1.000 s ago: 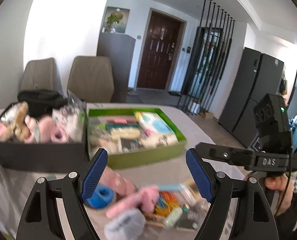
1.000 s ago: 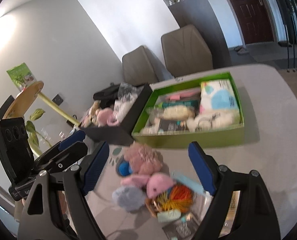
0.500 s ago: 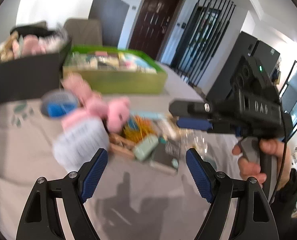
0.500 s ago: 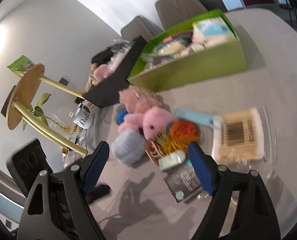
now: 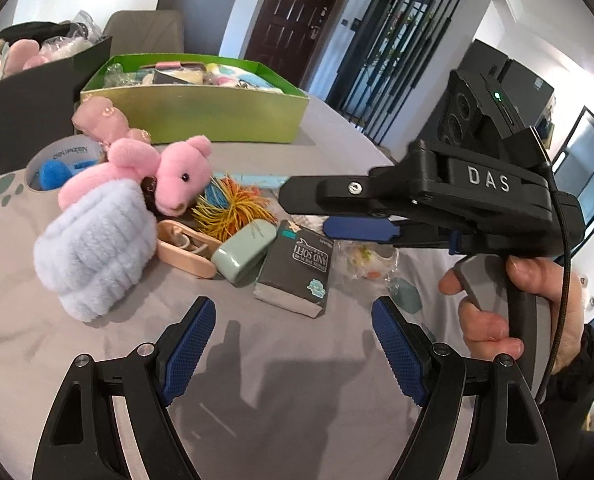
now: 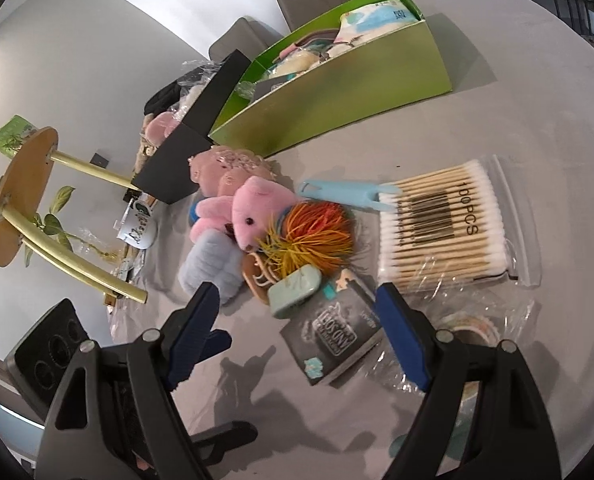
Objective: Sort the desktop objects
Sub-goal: 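Lower the open right tool onto the second dark grey card pack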
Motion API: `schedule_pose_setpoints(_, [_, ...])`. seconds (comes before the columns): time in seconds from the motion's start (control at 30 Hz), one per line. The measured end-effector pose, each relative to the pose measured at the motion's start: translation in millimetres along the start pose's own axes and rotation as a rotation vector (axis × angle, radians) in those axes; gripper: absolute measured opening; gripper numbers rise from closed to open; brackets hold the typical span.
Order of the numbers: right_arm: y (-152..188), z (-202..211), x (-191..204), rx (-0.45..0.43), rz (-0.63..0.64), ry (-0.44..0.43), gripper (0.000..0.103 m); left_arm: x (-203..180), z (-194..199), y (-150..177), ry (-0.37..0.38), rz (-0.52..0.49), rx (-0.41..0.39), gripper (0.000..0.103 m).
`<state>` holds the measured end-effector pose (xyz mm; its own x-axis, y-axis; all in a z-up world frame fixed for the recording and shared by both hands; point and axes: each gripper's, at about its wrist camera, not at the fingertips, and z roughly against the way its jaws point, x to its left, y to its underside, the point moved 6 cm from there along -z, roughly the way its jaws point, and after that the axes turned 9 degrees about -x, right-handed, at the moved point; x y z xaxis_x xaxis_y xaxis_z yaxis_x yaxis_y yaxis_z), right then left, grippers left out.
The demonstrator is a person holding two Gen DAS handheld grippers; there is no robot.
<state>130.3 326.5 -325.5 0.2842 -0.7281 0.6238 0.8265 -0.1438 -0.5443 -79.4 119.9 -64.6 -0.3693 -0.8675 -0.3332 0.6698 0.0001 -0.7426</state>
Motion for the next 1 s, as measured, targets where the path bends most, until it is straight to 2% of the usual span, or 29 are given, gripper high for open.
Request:
schedule_pose_setpoints(0.27, [2.8, -4.8, 0.0, 0.026, 0.034, 0.013, 0.08, -3.9, -6.0, 10.6, 0.011, -0.004, 0.033, 0.081])
schedule_pose_setpoints(0.83, [44.5, 5.9, 30.6, 0.123, 0.023, -0.12, 0.082, 12.7, 3.2, 22.7, 0.012, 0.032, 0.042, 0.081])
schedule_pose_setpoints(1.0, [45.2, 0.3, 32.1, 0.119, 0.03, -0.091, 0.082, 14.2, -2.1, 16.4, 0.013, 0.04, 0.042, 0.081])
